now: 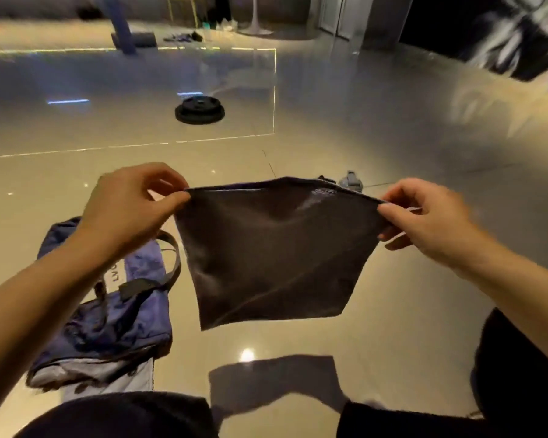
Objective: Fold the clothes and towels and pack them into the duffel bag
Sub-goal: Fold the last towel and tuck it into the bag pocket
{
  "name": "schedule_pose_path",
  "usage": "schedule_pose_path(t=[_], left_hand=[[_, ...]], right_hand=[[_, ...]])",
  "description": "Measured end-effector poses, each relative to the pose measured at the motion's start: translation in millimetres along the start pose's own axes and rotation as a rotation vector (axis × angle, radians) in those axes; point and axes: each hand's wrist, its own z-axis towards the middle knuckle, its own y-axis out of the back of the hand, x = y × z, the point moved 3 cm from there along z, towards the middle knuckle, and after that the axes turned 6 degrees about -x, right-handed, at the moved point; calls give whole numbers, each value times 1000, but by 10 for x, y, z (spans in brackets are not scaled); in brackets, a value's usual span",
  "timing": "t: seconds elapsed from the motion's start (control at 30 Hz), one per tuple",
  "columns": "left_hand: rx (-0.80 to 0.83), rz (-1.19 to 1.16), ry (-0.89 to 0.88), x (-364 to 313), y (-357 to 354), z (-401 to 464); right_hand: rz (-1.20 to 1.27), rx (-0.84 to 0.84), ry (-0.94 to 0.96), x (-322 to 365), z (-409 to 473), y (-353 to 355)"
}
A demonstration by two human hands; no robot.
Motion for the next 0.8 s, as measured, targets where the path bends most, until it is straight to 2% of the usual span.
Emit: schedule_pose_path(t=[0.03,0.13,0.27,0.37,0.57,0.7,0.8], left_hand=[[-33,66,-27,-70,82,-62],[18,232,-35,-106,166,-350],[1,270,-53,-88,379,-687],[53,308,-75,-41,480,-945],[232,414,-128,105,529,-1165],[251,390,-132,153,559,-1231],[272,261,-117,134,568,-1264]], right_hand=[[-23,-17,29,103,-90,119],[-117,-20,52,239,-416,311],[17,-49,-18,222,-797,381],[-5,40,-64,172,-984,355],[-159,254,-42,143,-1184,257],[-139,290,-45,123,-1215,255],[-158,198,-4,72,-1214,323]])
